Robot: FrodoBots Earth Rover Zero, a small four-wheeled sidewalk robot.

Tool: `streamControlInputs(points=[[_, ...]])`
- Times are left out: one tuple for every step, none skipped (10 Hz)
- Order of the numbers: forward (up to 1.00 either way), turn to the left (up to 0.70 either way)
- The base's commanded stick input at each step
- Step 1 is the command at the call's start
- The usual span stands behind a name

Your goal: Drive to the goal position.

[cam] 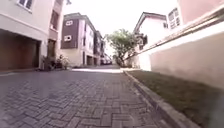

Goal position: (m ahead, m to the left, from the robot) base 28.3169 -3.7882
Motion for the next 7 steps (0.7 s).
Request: streamControlInputs(points=[[0.70, 0.00], [0.70, 0.00], [0.70, 0.00], [0.70, 0.00], [0.70, 0.00], [0.70, 0.00], [0.70, 0.00]])
